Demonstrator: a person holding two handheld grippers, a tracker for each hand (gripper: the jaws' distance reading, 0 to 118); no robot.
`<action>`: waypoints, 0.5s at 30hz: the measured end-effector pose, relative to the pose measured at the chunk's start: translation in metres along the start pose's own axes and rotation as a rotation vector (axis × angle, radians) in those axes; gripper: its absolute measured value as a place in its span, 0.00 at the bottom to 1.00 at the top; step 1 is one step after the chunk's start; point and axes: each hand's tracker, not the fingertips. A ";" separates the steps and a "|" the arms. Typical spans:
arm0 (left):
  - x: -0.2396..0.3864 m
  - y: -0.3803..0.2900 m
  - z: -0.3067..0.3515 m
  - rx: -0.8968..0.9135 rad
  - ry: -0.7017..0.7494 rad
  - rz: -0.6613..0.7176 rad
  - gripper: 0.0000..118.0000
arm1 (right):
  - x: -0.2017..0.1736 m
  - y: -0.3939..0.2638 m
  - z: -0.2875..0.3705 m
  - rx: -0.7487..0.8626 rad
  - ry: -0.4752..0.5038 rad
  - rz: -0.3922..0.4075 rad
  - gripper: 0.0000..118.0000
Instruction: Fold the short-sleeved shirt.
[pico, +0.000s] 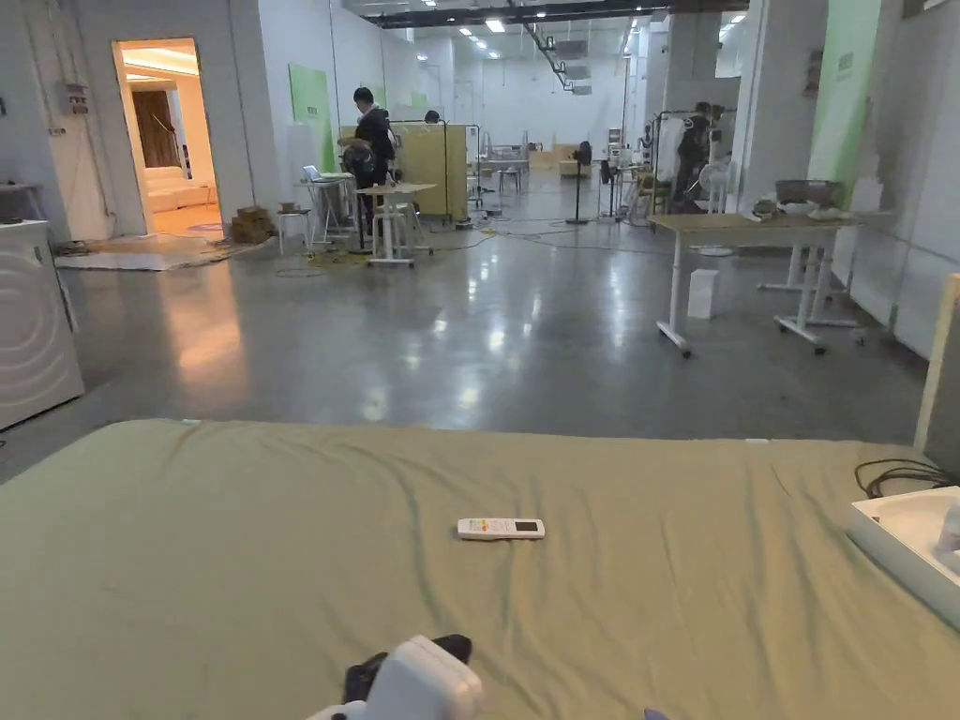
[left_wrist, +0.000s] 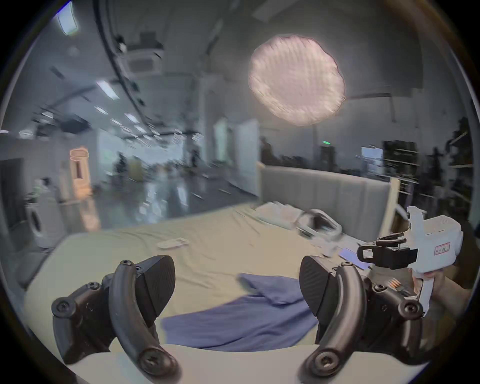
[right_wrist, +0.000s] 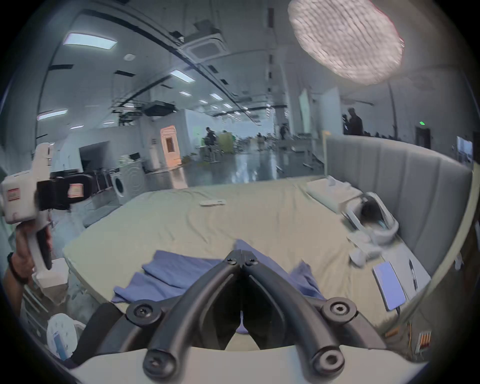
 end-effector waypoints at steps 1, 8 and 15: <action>-0.008 0.004 0.022 0.027 0.064 0.014 0.87 | -0.009 0.007 -0.002 0.013 0.018 0.014 0.00; -0.018 -0.004 0.135 0.193 0.405 0.024 0.69 | -0.042 0.035 0.009 0.127 0.068 0.024 0.00; -0.028 -0.012 0.172 0.199 0.421 0.136 0.06 | -0.050 0.035 0.030 0.142 0.011 0.129 0.00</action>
